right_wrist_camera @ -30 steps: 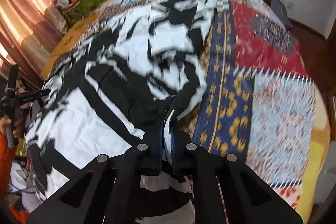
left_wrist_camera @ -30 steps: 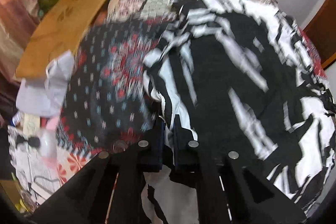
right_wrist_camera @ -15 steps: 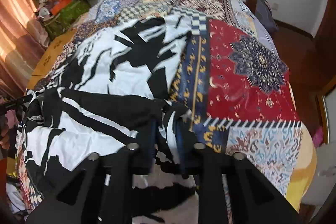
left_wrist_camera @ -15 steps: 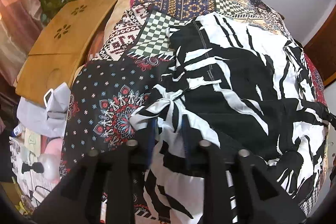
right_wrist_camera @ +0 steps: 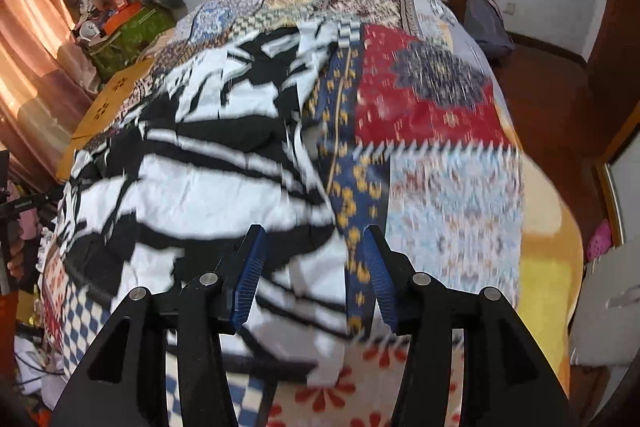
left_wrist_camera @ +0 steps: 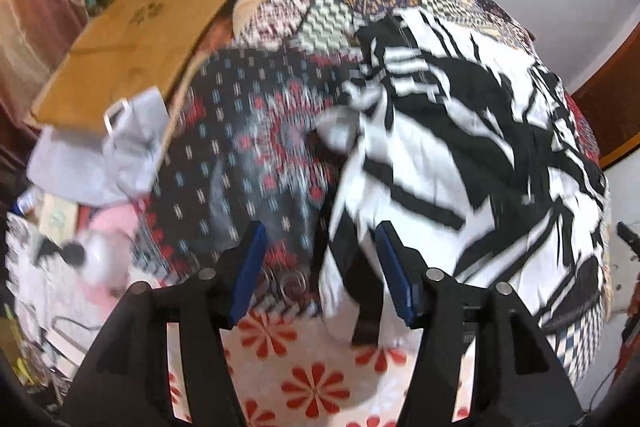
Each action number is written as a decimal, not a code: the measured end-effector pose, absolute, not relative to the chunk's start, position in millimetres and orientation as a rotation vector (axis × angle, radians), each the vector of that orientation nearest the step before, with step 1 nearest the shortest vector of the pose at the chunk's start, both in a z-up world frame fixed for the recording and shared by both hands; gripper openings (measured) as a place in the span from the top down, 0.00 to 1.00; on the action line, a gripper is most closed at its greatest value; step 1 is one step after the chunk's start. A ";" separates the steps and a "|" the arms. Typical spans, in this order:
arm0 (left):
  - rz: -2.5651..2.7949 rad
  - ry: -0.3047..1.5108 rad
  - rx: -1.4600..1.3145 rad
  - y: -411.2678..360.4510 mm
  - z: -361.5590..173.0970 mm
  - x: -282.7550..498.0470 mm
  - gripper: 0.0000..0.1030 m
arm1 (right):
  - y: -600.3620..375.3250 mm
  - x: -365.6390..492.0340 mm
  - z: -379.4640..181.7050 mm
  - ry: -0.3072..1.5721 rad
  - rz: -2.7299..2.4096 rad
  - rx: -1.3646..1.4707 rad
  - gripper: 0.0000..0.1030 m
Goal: Fold small clothes
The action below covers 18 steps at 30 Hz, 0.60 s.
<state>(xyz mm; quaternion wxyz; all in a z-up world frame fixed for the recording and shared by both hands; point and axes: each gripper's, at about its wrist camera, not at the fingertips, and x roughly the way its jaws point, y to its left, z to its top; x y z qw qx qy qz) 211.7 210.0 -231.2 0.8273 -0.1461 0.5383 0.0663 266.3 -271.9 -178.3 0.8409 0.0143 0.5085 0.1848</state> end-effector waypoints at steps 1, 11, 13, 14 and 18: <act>0.128 1.156 -0.324 208.1 -237.1 207.0 0.37 | -272.3 261.4 -184.0 1.091 0.389 0.037 0.55; 0.099 1.180 -0.365 183.8 -271.5 194.0 0.50 | -259.9 231.7 -222.1 1.156 0.421 0.065 0.61; 0.082 1.167 -0.375 181.4 -271.4 193.1 0.65 | -261.6 232.4 -222.3 1.172 0.442 0.117 0.76; 0.067 1.161 -0.370 178.6 -270.5 192.1 0.70 | -261.0 232.1 -222.4 1.173 0.447 0.127 0.81; 0.061 1.150 -0.306 165.2 -262.6 193.8 0.90 | -255.6 225.0 -221.0 1.150 0.445 0.087 0.95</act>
